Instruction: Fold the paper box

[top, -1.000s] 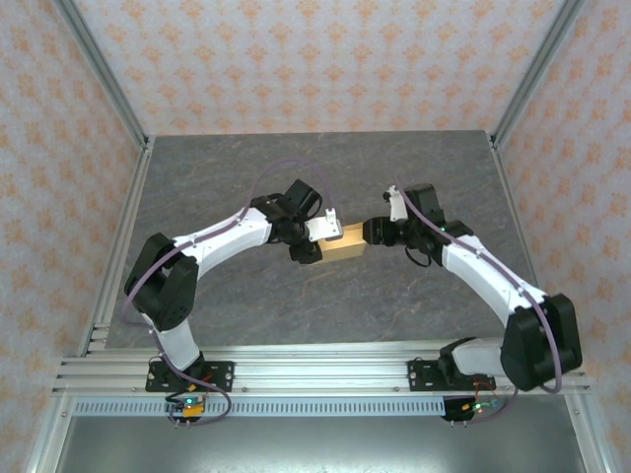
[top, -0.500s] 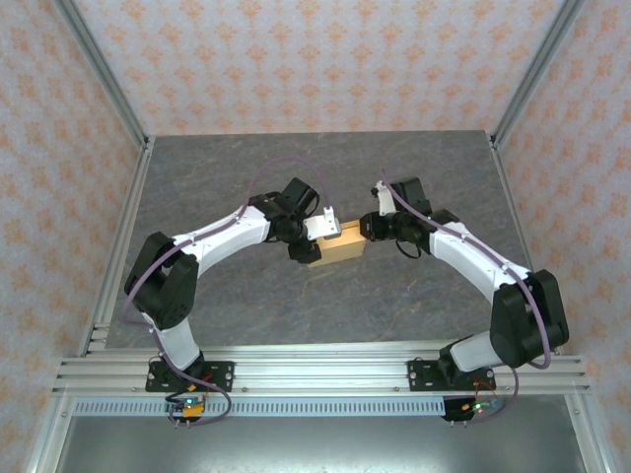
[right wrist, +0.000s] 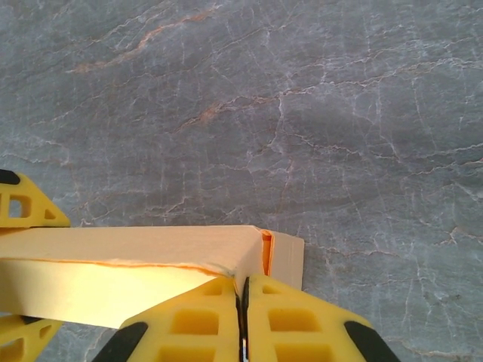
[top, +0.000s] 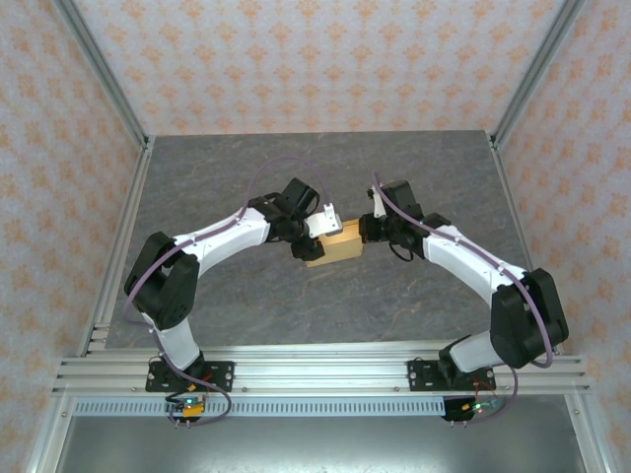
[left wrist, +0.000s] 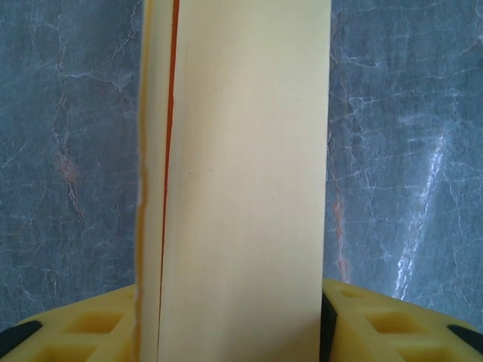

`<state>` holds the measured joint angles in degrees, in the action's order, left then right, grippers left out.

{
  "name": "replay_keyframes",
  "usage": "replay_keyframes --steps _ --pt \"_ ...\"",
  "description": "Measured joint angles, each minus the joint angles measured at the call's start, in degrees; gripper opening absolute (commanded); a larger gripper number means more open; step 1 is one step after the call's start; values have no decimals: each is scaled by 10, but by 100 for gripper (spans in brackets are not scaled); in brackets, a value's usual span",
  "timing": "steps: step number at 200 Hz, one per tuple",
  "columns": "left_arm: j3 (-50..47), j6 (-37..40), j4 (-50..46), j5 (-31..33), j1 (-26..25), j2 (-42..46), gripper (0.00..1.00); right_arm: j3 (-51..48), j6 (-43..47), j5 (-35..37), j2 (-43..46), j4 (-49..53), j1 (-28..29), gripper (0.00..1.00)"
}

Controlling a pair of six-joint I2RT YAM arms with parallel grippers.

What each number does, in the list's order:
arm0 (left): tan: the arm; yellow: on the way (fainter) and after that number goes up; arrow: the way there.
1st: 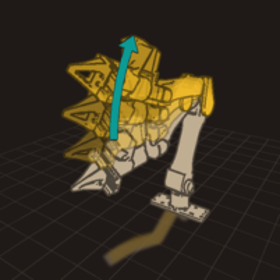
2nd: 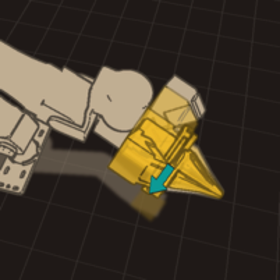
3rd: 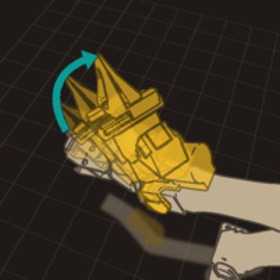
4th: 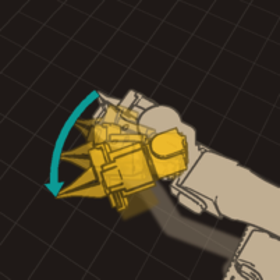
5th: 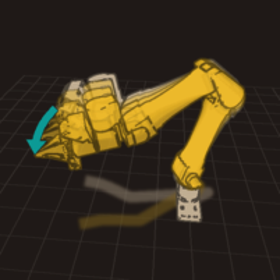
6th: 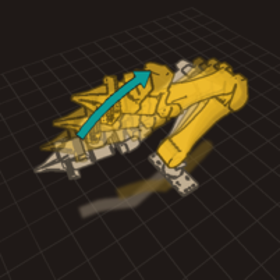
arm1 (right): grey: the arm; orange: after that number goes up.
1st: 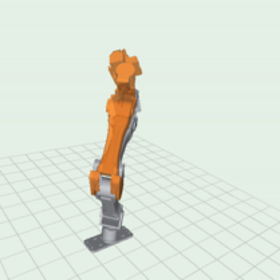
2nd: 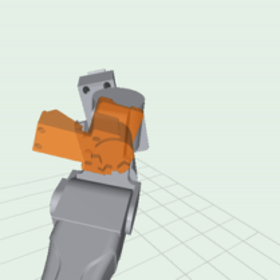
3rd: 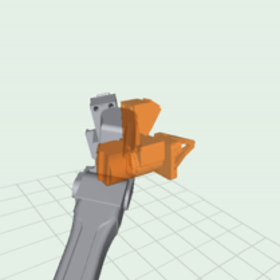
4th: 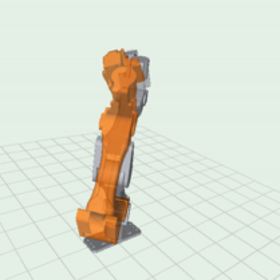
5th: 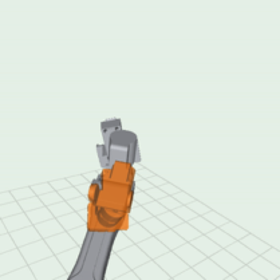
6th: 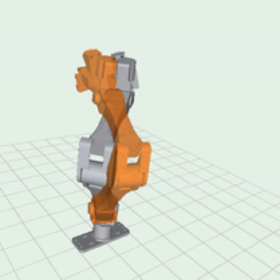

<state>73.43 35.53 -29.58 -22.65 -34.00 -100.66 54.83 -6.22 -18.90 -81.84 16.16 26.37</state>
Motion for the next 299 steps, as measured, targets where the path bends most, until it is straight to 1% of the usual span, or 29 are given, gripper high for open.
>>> replay_keyframes --steps 22,35,59,80,100,136,162,181,209,236,274,286,299 --pt "-8 -26 12 0 0 14 57 -19 -7 13 7 -25 0 5" --pt "-24 -49 29 -1 0 37 59 -31 -11 20 15 -36 0 4" --pt "-71 -103 82 -6 0 101 68 -59 -26 34 33 -58 7 3" --pt "-119 -152 137 -3 0 165 70 -77 -38 55 46 -70 23 2" --pt "-162 -193 184 14 0 216 70 -84 -50 85 54 -76 48 1" --pt "-247 -263 255 70 0 280 68 -88 -86 157 60 -75 86 0" --pt "-302 -346 298 98 0 312 64 -88 -122 207 60 -69 104 0" --pt "-334 -398 335 110 0 332 64 -88 -142 240 58 -63 115 0" --pt "-339 -410 341 127 0 331 62 -87 -160 273 48 -63 126 0" --pt "-323 -391 336 126 0 313 62 -72 -163 290 36 -50 127 0" --pt "-275 -371 328 104 3 260 58 -63 -162 297 33 -31 127 0" --pt "-262 -368 328 94 3 238 54 -59 -162 299 32 -26 127 0" --pt "-250 -364 327 87 4 211 44 -59 -163 301 32 -24 127 0"
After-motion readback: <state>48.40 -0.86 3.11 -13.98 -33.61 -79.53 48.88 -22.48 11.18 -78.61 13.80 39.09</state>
